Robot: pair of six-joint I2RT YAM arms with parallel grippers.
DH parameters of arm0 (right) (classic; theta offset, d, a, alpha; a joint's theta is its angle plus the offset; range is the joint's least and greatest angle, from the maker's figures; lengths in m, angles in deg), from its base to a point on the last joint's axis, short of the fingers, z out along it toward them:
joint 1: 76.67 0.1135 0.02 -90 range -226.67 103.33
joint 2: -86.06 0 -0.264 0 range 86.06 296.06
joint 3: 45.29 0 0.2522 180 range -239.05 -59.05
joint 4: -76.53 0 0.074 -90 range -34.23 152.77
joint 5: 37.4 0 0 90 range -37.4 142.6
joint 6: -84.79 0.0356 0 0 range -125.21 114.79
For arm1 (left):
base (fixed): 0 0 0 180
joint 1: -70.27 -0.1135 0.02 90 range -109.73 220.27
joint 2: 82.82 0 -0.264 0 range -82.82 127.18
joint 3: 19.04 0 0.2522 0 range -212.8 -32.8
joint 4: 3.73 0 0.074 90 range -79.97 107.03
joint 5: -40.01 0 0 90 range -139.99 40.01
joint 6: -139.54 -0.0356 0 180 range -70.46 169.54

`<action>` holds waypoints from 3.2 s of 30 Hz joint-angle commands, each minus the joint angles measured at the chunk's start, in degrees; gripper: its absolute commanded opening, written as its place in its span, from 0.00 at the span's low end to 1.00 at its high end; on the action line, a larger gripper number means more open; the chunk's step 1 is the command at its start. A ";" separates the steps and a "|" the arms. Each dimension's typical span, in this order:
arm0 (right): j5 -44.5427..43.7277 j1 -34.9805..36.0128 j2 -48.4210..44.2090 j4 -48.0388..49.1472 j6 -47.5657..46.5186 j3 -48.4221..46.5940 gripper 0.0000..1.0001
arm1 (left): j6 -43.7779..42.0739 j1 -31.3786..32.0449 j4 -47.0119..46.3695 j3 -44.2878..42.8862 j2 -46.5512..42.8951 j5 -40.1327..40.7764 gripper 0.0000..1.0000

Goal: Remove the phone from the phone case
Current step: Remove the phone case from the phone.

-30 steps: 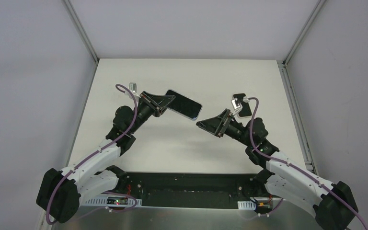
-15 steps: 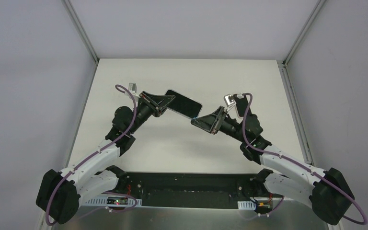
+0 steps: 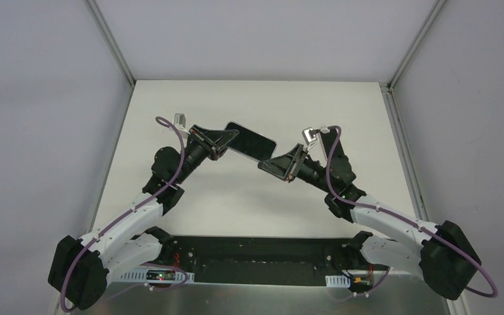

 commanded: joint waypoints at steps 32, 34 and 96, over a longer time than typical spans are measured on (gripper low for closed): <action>1.84 1.40 2.59 7.19 2.22 -4.37 0.13 | 2.30 1.31 -5.58 0.51 -3.84 3.88 0.00; 1.91 1.45 2.59 6.95 2.00 -4.56 0.08 | 2.35 1.39 -5.59 0.51 -3.81 3.89 0.00; 9.83 6.07 -13.14 12.64 -38.86 0.16 0.15 | 10.79 5.27 -5.41 -4.13 6.10 -11.53 0.00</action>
